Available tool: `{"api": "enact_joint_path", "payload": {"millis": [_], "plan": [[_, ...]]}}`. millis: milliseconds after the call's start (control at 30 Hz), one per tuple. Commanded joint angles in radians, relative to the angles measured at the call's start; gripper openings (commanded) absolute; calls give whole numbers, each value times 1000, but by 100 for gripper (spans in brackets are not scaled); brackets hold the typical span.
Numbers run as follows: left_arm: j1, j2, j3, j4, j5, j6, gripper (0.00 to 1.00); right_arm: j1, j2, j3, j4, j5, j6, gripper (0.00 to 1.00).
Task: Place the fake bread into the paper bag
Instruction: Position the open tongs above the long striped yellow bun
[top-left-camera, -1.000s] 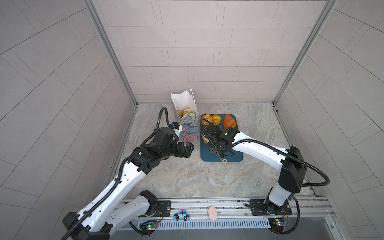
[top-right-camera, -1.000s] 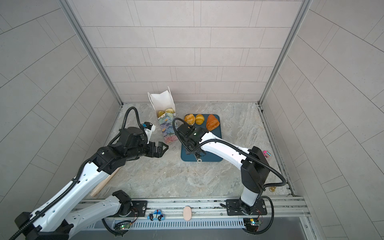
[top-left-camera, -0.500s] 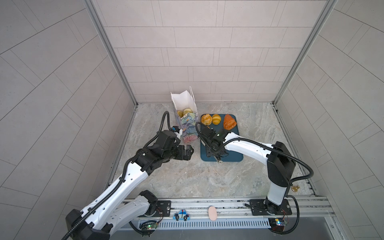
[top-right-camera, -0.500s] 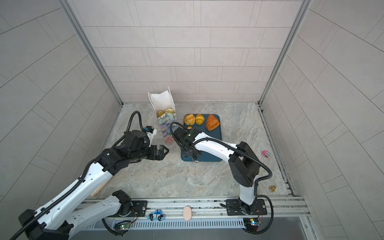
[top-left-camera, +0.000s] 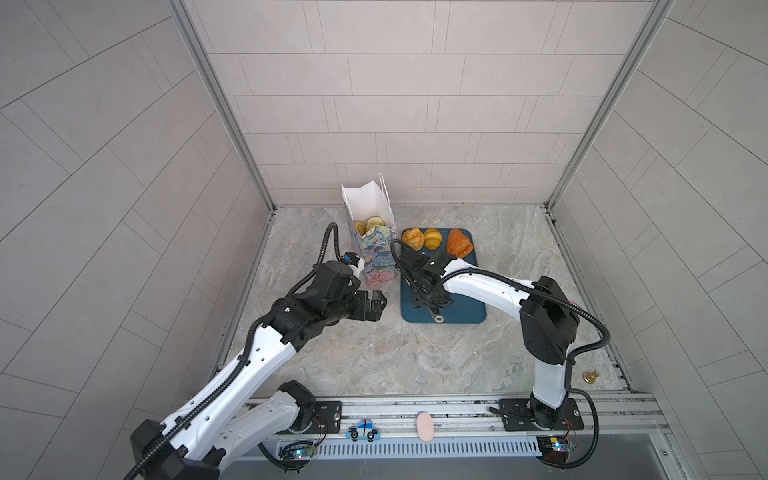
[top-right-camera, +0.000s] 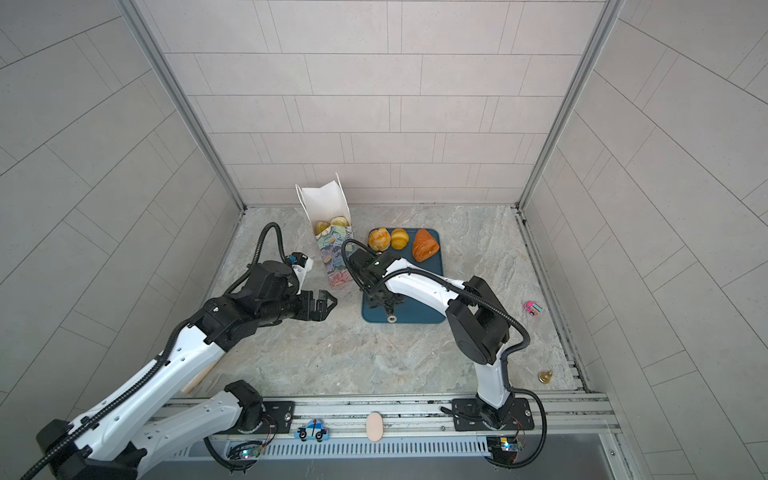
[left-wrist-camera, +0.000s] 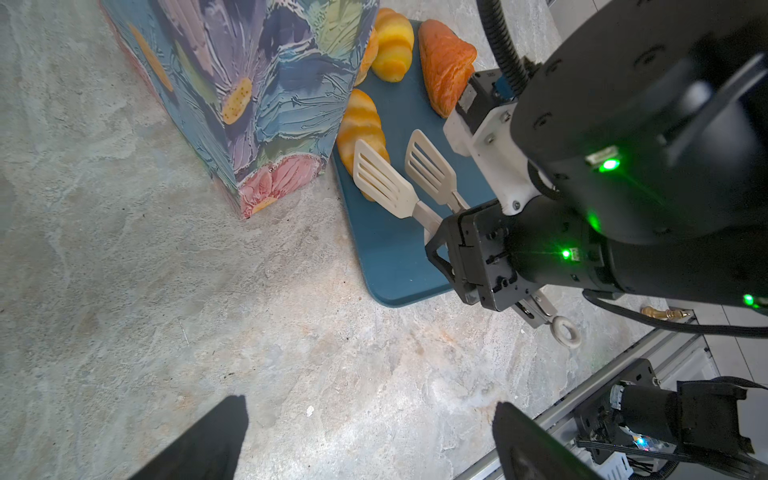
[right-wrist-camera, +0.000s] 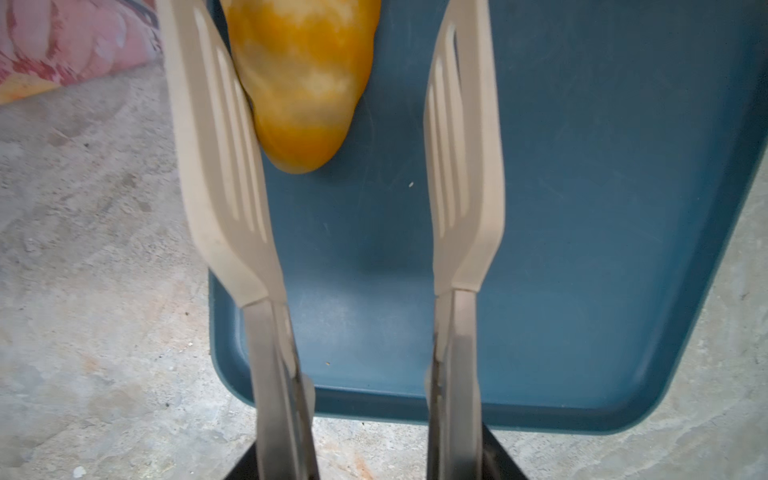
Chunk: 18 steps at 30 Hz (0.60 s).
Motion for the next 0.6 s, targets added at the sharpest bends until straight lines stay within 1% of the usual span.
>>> {"api": "enact_joint_path", "payload": {"millis": [0,267,400,567], "plan": [[8,-15,8,-13,-19,6,100,-16,-23,-12,-51,38,-18,56],[8,2,26,-10,-9,12,100,-33,-90,-43,-87,67,-54,55],[8,8,28,-4,-1,12,100,-29,-108,-44,-65,55,-105,56],[8,12,37,-7,1,15,100,-27,-89,-12,-64,59,-181,59]]}}
